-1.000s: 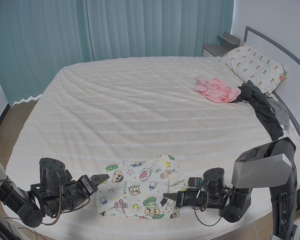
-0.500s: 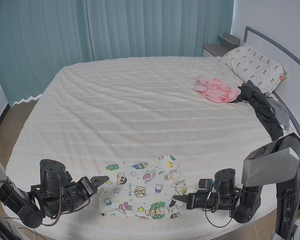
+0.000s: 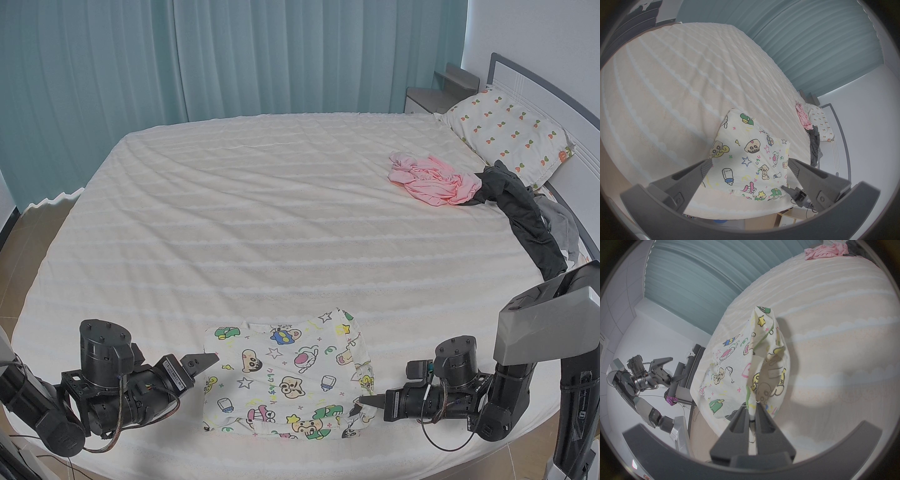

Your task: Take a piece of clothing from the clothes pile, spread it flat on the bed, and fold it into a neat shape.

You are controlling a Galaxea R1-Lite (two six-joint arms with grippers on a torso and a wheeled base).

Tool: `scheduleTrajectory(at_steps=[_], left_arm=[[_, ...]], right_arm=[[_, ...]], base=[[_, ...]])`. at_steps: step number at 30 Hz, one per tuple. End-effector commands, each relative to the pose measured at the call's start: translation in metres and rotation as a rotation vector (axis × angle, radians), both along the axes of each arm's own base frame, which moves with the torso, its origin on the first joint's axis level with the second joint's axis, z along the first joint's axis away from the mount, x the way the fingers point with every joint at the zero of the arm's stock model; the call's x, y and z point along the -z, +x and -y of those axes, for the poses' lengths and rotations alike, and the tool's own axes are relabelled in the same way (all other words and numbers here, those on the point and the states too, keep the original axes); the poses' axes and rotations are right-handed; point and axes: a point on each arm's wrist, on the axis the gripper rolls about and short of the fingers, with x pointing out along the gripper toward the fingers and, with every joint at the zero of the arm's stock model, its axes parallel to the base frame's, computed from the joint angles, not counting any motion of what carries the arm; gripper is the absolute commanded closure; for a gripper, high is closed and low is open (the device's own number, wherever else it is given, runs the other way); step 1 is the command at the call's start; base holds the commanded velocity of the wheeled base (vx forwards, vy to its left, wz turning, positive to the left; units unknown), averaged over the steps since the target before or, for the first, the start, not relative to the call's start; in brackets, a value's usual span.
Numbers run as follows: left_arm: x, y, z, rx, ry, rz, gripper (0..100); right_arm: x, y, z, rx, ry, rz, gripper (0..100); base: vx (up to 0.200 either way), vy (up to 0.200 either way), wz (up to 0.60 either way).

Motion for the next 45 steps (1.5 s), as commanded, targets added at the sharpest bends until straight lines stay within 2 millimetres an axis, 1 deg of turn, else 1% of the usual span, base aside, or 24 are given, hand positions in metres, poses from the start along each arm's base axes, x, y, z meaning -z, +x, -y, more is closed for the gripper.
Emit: scheduleTrajectory(at_steps=[1, 8, 9, 11, 15, 16, 17, 22, 24, 25, 26, 28, 31, 34, 35, 36, 39, 41, 42, 45], left_arm=[[0.0, 0.0, 0.0, -0.001, 0.001, -0.001, 0], [0.001, 0.001, 0.0, -0.001, 0.001, -0.006, 0], [0.002, 0.001, 0.0, -0.001, 0.004, -0.007, 0], [0.002, 0.001, 0.0, -0.001, 0.002, -0.008, 0], [0.002, 0.001, 0.0, -0.001, 0.002, -0.009, 0], [0.002, 0.002, 0.001, -0.001, 0.002, -0.009, 0], [0.002, 0.002, 0.001, -0.001, 0.002, -0.008, 0], [0.002, 0.002, 0.001, -0.001, -0.002, 0.0, 0], [0.001, 0.002, 0.001, -0.002, -0.002, 0.002, 0], [0.001, 0.002, 0.001, -0.002, -0.002, 0.002, 0], [0.001, 0.002, 0.001, -0.002, -0.002, 0.002, 0], [0.001, 0.002, 0.001, -0.001, -0.003, 0.002, 0], [0.002, 0.002, 0.001, -0.001, -0.002, 0.0, 0], [0.002, 0.002, 0.001, -0.002, -0.001, -0.001, 0], [0.002, 0.002, 0.001, -0.002, -0.001, -0.001, 0], [0.002, 0.002, 0.001, -0.002, -0.001, -0.001, 0], [0.003, 0.002, 0.001, -0.003, -0.002, -0.006, 0], [0.003, 0.003, 0.001, -0.004, -0.004, -0.009, 0], [0.005, 0.003, 0.001, -0.006, -0.003, -0.015, 0], [0.005, 0.003, 0.002, -0.006, -0.002, -0.018, 0]], right_arm=[[-0.002, 0.004, 0.004, 0.009, -0.007, 0.011, 100], [-0.001, 0.004, 0.003, -0.003, -0.018, 0.022, 100], [-0.001, 0.003, 0.003, -0.006, -0.019, 0.028, 0], [-0.005, 0.003, 0.003, -0.011, -0.016, 0.05, 0], [-0.03, 0.009, 0.003, 0.0, 0.03, 0.14, 0], [-0.039, 0.013, 0.003, 0.008, 0.049, 0.171, 0], [-0.044, 0.017, 0.002, 0.013, 0.06, 0.189, 0], [-0.058, 0.042, -0.011, 0.022, 0.082, 0.233, 0], [-0.069, 0.055, -0.018, 0.024, 0.093, 0.251, 0], [-0.069, 0.055, -0.018, 0.024, 0.093, 0.251, 0], [-0.078, 0.064, -0.023, 0.024, 0.095, 0.255, 0], [-0.084, 0.072, -0.027, 0.024, 0.092, 0.246, 0], [-0.078, 0.076, -0.033, 0.01, 0.075, 0.206, 0], [-0.056, 0.076, -0.039, -0.001, 0.045, 0.162, 0], [-0.056, 0.076, -0.039, -0.001, 0.045, 0.162, 0], [-0.047, 0.075, -0.042, -0.006, 0.029, 0.143, 0], [-0.035, 0.076, -0.043, -0.01, 0.011, 0.117, 0], [-0.033, 0.077, -0.044, -0.009, 0.008, 0.114, 0], [-0.028, 0.08, -0.045, -0.009, 0.005, 0.108, 0], [-0.025, 0.085, -0.046, -0.003, 0.006, 0.11, 0]], base=[[0.0, 0.0, 0.0], [0.0, 0.0, 0.0], [0.0, 0.0, 0.0], [0.0, 0.0, 0.0], [0.0, 0.0, 0.0], [0.0, 0.0, 0.0], [0.0, 0.0, 0.0], [0.0, 0.0, 0.0], [0.0, 0.0, 0.0], [0.0, 0.0, 0.0], [0.0, 0.0, 0.0], [0.0, 0.0, 0.0], [0.0, 0.0, 0.0], [0.0, 0.0, 0.0], [0.0, 0.0, 0.0], [0.0, 0.0, 0.0], [0.0, 0.0, 0.0], [0.0, 0.0, 0.0], [0.0, 0.0, 0.0], [0.0, 0.0, 0.0]])
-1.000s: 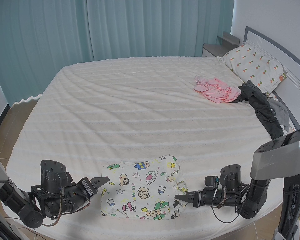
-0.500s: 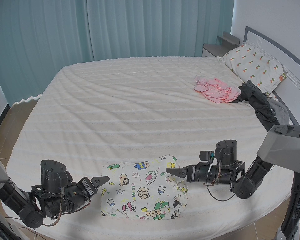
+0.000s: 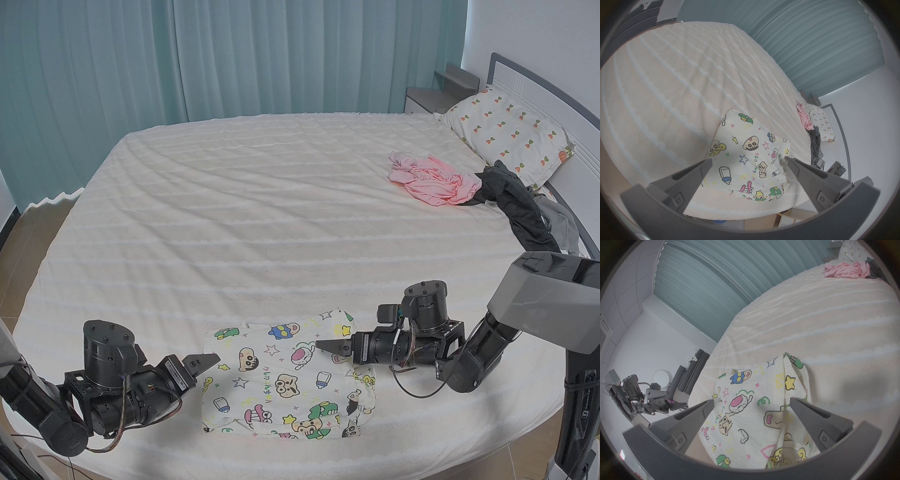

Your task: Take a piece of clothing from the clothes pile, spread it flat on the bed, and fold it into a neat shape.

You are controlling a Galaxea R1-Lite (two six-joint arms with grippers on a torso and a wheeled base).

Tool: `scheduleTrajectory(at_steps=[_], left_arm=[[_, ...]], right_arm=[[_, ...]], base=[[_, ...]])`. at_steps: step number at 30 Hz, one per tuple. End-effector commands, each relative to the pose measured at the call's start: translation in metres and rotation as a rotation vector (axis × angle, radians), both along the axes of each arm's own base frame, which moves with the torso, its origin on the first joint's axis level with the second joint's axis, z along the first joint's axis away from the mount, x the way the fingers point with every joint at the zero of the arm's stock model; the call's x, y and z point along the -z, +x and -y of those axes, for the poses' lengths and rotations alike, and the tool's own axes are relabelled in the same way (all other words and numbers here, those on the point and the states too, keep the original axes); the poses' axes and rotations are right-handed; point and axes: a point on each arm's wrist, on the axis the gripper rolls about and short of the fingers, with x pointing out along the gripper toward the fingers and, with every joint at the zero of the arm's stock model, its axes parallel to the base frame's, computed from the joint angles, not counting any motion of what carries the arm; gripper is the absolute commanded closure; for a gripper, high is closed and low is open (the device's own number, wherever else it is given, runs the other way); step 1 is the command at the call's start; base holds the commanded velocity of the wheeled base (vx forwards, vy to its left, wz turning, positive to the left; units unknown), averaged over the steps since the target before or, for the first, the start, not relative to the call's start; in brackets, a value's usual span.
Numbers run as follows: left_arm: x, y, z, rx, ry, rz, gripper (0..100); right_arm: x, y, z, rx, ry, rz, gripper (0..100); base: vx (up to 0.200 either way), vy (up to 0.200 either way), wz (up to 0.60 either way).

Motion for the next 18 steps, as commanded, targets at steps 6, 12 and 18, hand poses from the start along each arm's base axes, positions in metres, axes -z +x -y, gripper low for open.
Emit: scheduleTrajectory(at_steps=[6, 12, 18], left_arm=[[0.003, 0.001, 0.001, -0.001, 0.004, -0.011, 0], [0.003, 0.001, 0.001, -0.002, 0.003, -0.012, 0], [0.003, 0.001, 0.001, -0.004, 0.002, -0.014, 0]], right_arm=[[0.021, 0.017, -0.007, 0.006, -0.006, -0.01, 0], [0.024, 0.023, -0.014, -0.001, -0.026, -0.042, 0], [0.023, 0.022, -0.012, 0.002, -0.028, -0.051, 100]], base=[[0.0, 0.0, 0.0], [0.0, 0.0, 0.0], [0.0, 0.0, 0.0]])
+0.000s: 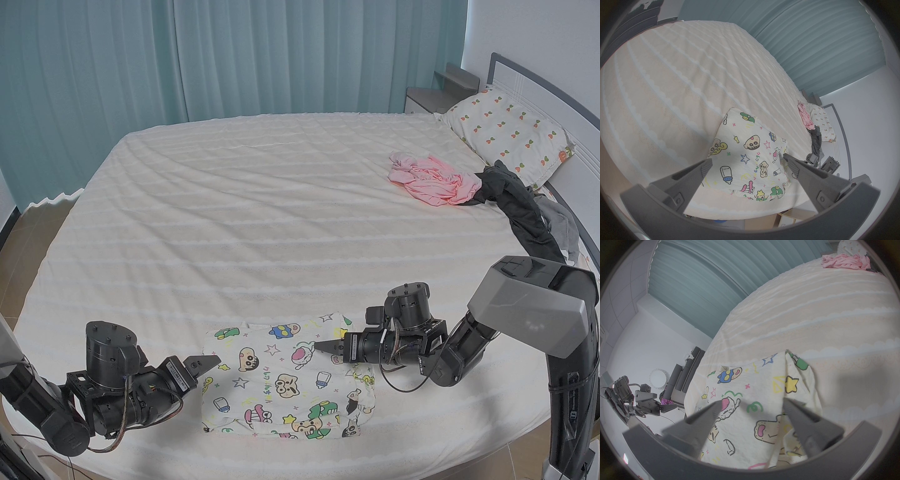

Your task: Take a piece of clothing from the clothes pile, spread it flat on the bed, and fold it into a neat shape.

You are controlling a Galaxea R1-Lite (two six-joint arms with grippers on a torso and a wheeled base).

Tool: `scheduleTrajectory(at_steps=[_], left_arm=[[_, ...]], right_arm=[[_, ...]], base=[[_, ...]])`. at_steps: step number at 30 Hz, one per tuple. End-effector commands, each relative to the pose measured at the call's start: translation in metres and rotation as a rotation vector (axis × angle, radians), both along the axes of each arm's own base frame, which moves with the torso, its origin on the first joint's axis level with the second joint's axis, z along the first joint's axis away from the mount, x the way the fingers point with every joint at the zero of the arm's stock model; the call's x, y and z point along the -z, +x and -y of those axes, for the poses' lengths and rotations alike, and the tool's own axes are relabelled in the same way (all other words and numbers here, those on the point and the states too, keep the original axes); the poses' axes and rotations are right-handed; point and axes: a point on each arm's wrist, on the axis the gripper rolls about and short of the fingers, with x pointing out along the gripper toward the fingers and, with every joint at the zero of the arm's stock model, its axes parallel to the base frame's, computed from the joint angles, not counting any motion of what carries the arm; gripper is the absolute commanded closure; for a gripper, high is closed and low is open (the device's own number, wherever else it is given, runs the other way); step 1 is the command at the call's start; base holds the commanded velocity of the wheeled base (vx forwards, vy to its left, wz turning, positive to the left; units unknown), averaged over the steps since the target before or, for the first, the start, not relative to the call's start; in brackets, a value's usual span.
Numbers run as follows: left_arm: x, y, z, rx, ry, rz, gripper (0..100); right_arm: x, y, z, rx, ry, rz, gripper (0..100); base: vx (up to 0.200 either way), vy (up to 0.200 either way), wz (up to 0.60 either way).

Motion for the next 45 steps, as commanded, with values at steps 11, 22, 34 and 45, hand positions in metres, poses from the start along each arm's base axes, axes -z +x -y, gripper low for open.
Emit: scheduleTrajectory(at_steps=[11, 22, 34, 45], left_arm=[[0.0, 0.0, 0.0, -0.001, -0.001, 0.001, 0], [0.0, -0.001, 0.0, 0.001, -0.001, -0.002, 0], [0.012, 0.001, 0.005, 0.008, 0.006, -0.043, 0], [0.013, 0.001, 0.005, 0.008, 0.001, -0.034, 0]], right_arm=[[-0.012, -0.007, 0.01, 0.013, 0.007, 0.014, 100], [-0.031, -0.007, 0.04, 0.077, 0.036, 0.077, 100], [-0.021, -0.007, 0.039, 0.073, 0.023, 0.057, 0], [-0.036, -0.045, 0.036, 0.015, 0.053, 0.083, 0]], base=[[0.0, 0.0, 0.0], [0.0, 0.0, 0.0], [0.0, 0.0, 0.0], [0.0, 0.0, 0.0]])
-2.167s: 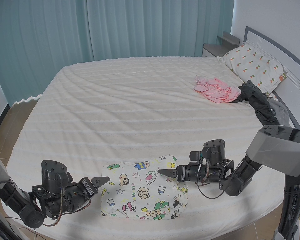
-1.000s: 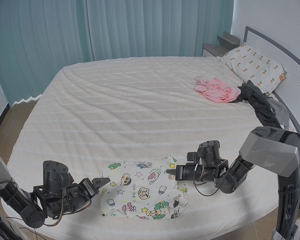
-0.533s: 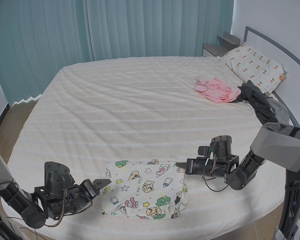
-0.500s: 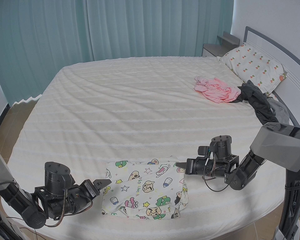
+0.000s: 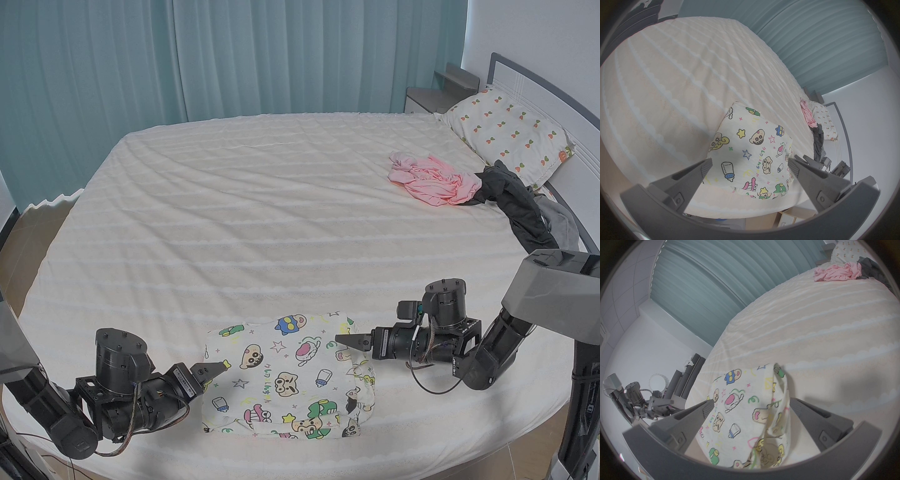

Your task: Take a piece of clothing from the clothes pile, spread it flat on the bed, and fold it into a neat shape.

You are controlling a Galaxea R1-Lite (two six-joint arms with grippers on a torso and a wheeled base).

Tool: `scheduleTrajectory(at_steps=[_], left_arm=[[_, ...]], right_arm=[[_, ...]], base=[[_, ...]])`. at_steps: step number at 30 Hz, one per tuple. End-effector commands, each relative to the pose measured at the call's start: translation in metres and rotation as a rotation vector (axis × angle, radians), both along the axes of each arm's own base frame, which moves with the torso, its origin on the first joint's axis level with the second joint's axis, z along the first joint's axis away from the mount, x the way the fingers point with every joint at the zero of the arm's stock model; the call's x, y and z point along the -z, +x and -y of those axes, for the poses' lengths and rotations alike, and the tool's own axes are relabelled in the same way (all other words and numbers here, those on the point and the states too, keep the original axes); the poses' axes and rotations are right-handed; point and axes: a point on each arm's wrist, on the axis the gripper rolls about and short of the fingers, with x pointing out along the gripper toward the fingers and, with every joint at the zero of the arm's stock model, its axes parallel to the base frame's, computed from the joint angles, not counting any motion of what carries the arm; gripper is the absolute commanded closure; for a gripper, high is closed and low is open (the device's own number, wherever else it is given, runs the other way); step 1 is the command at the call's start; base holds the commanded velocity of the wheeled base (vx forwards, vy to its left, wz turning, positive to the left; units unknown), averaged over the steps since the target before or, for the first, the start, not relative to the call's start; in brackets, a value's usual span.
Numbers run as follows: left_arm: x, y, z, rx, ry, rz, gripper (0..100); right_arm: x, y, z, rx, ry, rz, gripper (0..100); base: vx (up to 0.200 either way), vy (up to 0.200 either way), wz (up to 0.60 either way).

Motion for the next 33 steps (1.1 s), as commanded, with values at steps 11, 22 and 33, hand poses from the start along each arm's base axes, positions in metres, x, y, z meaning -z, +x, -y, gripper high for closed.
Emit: scheduleTrajectory(at_steps=[11, 22, 33], left_arm=[[0.001, 0.0, 0.0, -0.002, 0.002, -0.003, 0], [0.001, 0.0, 0.0, -0.003, 0.002, -0.003, 0], [0.001, 0.0, 0.0, -0.002, 0.001, -0.001, 0]], right_arm=[[-0.003, -0.065, -0.016, -0.138, -0.015, -0.047, 0], [0.031, -0.08, -0.012, -0.164, -0.088, -0.167, 0], [0.027, -0.097, -0.023, -0.229, -0.064, -0.133, 100]], base=[[0.0, 0.0, 0.0], [0.0, 0.0, 0.0], [0.0, 0.0, 0.0]])
